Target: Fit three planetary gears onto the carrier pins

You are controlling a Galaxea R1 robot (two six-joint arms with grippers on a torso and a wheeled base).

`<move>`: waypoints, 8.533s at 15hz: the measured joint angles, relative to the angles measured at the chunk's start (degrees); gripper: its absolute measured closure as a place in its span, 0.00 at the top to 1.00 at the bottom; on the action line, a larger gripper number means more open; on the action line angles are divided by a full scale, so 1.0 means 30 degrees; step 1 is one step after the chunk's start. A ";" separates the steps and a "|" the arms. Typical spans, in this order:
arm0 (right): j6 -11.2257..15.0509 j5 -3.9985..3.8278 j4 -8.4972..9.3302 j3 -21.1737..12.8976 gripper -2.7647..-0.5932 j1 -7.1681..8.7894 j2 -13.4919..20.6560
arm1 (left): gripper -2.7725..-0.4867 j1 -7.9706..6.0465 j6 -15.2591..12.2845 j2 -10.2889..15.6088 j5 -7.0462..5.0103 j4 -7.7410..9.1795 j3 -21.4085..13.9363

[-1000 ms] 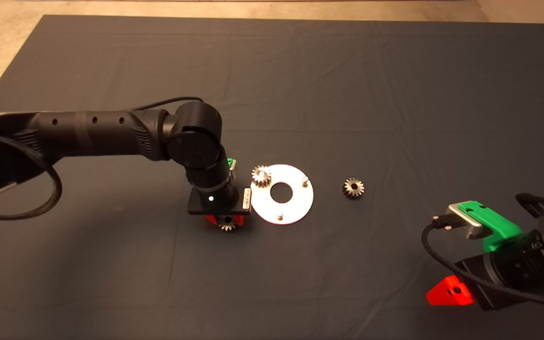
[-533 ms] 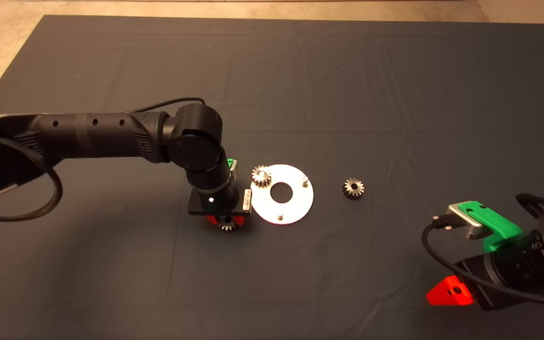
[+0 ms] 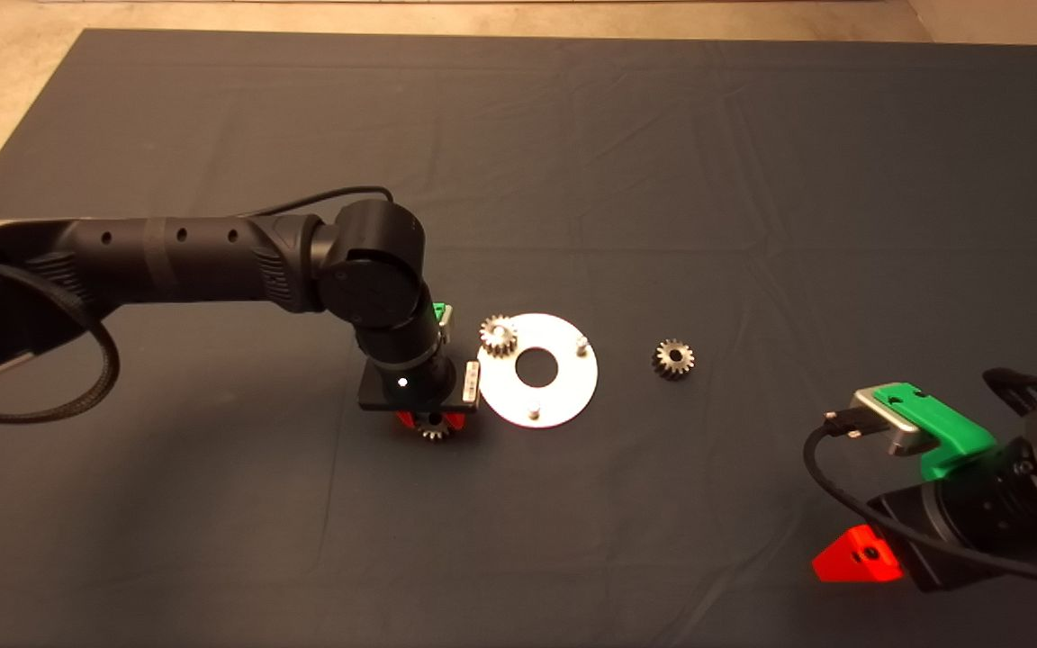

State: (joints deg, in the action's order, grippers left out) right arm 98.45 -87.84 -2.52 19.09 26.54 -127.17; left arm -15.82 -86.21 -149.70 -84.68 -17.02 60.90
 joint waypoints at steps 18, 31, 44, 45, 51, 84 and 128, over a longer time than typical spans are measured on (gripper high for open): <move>0.0000 0.0012 0.0000 0.0000 0.99 -0.0008 -0.0049 | 0.10 -0.0590 -0.1195 0.0150 -0.0331 -0.0865 -0.0970; 0.0000 0.0012 0.0000 0.0004 1.00 -0.0008 -0.0037 | 0.09 -0.1413 -0.2186 -0.1946 -0.0590 -0.0783 -0.0971; 0.0000 0.0028 0.0000 0.0028 0.99 -0.0008 -0.0041 | 0.09 -0.2298 -0.1950 -0.3828 -0.0809 -0.0507 -0.0666; 0.0000 0.0028 0.0000 0.0037 0.99 -0.0008 -0.0041 | 0.09 -0.2298 -0.1732 -0.3877 -0.0801 -0.0398 -0.0532; 0.0000 0.0012 0.0000 0.0037 0.99 -0.0008 -0.0041 | 0.09 -0.2290 -0.1085 -0.4502 -0.0845 0.0403 0.0550; 0.0000 0.0003 0.0000 0.0037 0.99 -0.0008 -0.0037 | 0.09 -0.1884 0.0496 -0.5058 -0.0906 0.0623 0.2133; 0.0000 -0.0009 0.0000 0.0041 0.99 -0.0016 0.0008 | 0.08 -0.1610 0.3426 -0.5937 -0.0825 0.2191 0.4283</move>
State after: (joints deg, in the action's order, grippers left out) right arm 98.45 -87.87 -2.52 19.21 26.49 -127.15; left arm -20.65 -75.94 -167.51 -87.15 -10.45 73.75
